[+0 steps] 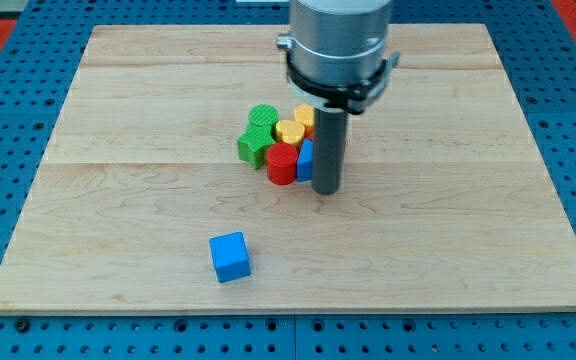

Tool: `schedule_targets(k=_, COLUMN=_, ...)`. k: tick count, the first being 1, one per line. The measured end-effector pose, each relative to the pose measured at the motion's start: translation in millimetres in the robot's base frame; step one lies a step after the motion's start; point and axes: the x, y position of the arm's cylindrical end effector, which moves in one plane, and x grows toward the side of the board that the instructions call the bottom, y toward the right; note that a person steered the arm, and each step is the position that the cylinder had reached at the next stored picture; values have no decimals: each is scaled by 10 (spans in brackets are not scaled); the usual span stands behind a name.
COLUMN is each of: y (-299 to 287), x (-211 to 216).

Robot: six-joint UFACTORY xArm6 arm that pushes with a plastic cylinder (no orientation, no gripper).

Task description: Push the blue cube into the green star

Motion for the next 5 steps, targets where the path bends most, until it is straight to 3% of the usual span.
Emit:
schedule_targets(k=1, y=312, x=572)
schedule_targets(k=2, y=228, x=1106)
schedule_targets(k=4, y=-1317, x=1015)
schedule_targets(k=5, y=-1520, x=754)
